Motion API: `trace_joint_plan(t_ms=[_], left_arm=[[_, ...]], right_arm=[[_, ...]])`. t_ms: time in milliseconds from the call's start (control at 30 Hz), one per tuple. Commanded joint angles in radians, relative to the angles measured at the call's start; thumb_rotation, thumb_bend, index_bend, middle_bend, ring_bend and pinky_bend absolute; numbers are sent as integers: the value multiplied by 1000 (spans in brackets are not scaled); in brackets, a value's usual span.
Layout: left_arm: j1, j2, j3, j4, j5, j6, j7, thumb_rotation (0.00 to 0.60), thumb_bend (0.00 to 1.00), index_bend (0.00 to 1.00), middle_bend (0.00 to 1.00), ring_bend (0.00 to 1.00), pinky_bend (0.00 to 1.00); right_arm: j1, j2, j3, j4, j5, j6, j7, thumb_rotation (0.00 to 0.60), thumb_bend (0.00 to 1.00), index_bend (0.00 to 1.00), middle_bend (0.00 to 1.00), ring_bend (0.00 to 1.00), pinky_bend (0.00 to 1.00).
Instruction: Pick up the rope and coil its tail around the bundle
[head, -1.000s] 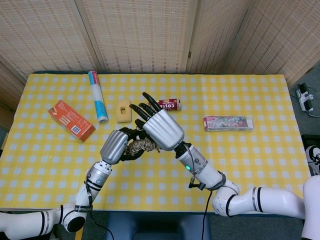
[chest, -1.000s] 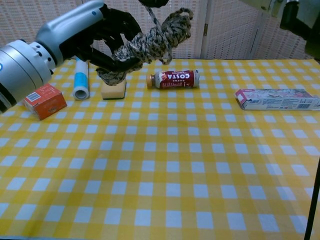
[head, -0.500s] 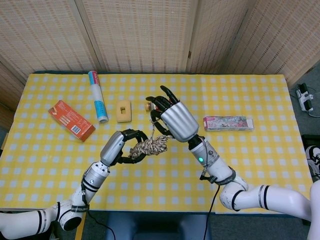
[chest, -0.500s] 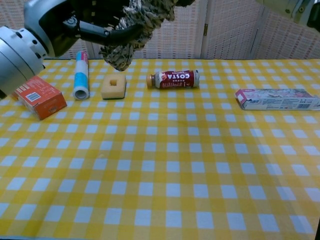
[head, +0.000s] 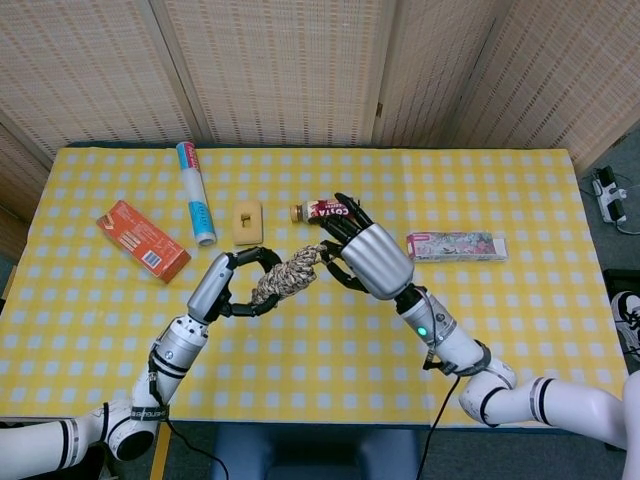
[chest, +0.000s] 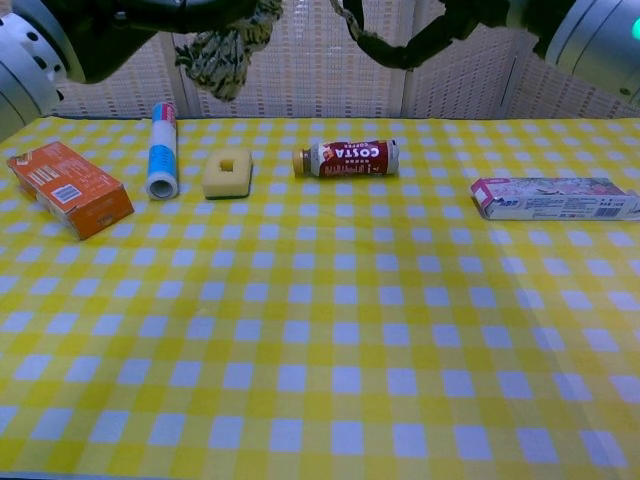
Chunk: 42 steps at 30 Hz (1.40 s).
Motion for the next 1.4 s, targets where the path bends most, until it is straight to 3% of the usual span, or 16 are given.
trace_joint_plan(t_ms=[33, 333, 400, 500, 533, 600, 967, 1200, 1400], left_arm=[[5, 11, -12, -12, -25, -5, 12, 600, 599, 621, 591, 557, 482], [15, 38, -30, -36, -58, -13, 28, 600, 599, 621, 591, 558, 478], [17, 42, -34, -30, -64, -10, 50, 600, 598, 621, 591, 558, 478], [21, 44, -37, -16, -70, 1, 100, 600, 599, 620, 591, 557, 476], [22, 44, -38, -12, -71, 4, 114, 600, 598, 621, 591, 557, 476], [24, 45, -38, -4, -73, 9, 144, 600, 598, 621, 591, 557, 476], [38, 58, -20, 56, -89, 15, 322, 600, 598, 621, 591, 556, 464], [61, 67, -18, 74, -110, 26, 345, 600, 598, 620, 591, 556, 464], [78, 69, -16, 84, -110, 49, 370, 600, 598, 621, 591, 555, 461]], right_arm=[[-7, -2, -12, -7, -10, 4, -19, 600, 528, 690, 233, 233, 0], [-18, -15, -28, -29, -18, -1, -101, 600, 528, 662, 225, 220, 0], [-25, -12, -26, -41, -6, -1, -119, 600, 528, 553, 199, 202, 0], [-39, 1, -21, -73, 21, 0, -140, 600, 517, 240, 119, 153, 0], [-43, 7, -20, -86, 30, -3, -146, 600, 488, 129, 83, 133, 0], [-50, 21, -18, -111, 45, -7, -152, 600, 410, 15, 21, 97, 0], [-173, 172, -69, -235, 79, 56, -214, 600, 368, 0, 0, 81, 0], [-327, 302, -159, -303, 89, 145, -213, 600, 365, 0, 0, 100, 0], [-459, 306, -238, -257, 56, 239, -144, 600, 365, 0, 0, 100, 0]])
